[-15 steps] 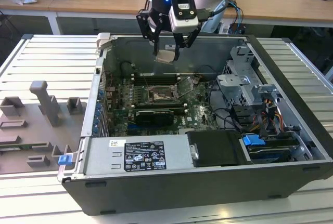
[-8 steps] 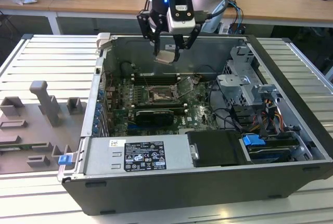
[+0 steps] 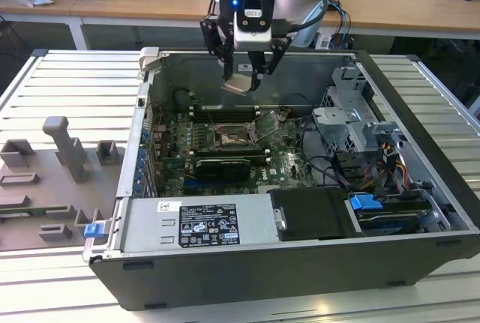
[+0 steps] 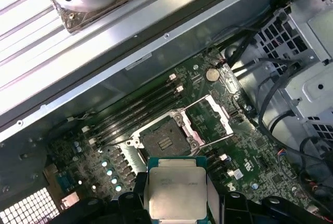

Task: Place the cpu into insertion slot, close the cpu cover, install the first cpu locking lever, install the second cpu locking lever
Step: 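Place the cpu into insertion slot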

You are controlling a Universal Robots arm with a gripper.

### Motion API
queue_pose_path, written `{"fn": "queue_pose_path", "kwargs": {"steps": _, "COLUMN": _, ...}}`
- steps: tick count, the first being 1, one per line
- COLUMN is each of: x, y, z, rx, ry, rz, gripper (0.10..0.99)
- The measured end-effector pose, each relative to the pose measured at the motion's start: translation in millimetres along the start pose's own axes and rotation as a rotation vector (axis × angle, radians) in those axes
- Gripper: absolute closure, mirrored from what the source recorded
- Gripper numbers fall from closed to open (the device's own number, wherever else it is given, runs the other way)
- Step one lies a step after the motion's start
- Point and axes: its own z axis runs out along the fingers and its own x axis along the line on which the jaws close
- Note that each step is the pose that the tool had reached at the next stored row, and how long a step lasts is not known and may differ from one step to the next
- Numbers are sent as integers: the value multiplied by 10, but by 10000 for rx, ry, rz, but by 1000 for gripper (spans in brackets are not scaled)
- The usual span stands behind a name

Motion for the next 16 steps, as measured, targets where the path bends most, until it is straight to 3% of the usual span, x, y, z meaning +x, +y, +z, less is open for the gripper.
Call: {"fn": "queue_pose_path", "kwargs": {"steps": 16, "x": 0, "y": -1, "z": 34, "rx": -28, "ry": -135, "rz": 1620, "gripper": 553}}
